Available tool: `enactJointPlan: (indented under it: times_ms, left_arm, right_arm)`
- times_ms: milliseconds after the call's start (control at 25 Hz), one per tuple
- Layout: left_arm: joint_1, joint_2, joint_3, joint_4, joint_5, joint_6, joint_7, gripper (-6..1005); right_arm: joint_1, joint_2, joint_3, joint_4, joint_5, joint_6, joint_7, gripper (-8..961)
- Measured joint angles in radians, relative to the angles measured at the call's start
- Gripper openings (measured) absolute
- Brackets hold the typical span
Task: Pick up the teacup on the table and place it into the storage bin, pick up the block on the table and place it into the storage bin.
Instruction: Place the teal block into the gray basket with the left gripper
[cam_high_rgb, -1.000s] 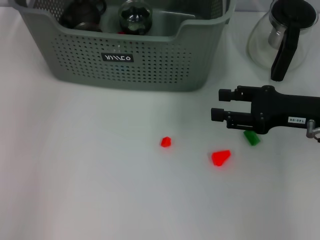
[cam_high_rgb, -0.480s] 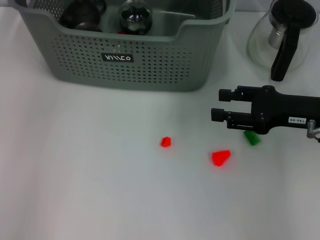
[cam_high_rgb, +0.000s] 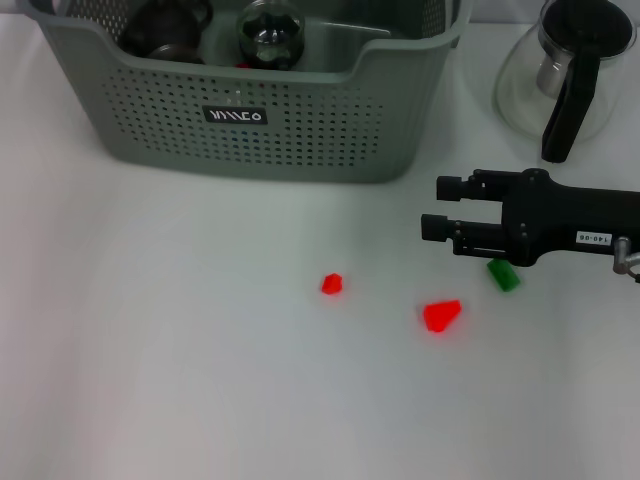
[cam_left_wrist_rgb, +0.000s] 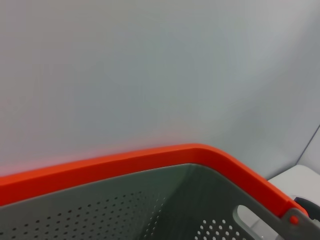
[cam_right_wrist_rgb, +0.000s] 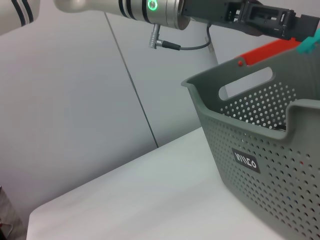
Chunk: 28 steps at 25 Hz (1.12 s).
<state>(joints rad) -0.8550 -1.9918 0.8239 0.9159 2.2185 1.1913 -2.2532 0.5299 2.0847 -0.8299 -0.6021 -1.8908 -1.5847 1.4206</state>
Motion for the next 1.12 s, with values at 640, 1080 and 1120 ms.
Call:
enactJointPlan:
  times_ms: [640,1080,1120]
  left_arm:
    - [0.012,0.001,0.000,0.024,0.033,-0.002,-0.006,755]
    - [0.012,0.004,0.012,0.044,0.038,0.030,-0.004,298]
    - [0.012,0.004,0.012,0.047,0.038,0.033,-0.002,282]
  right_arm:
    - [0.002,0.000,0.000,-0.002,0.001,-0.001,0.003,675]
    - [0.002,0.000,0.000,-0.002,0.001,-0.003,0.003,675]
    - [0.002,0.000,0.000,-0.002,0.001,-0.003,0.003,675]
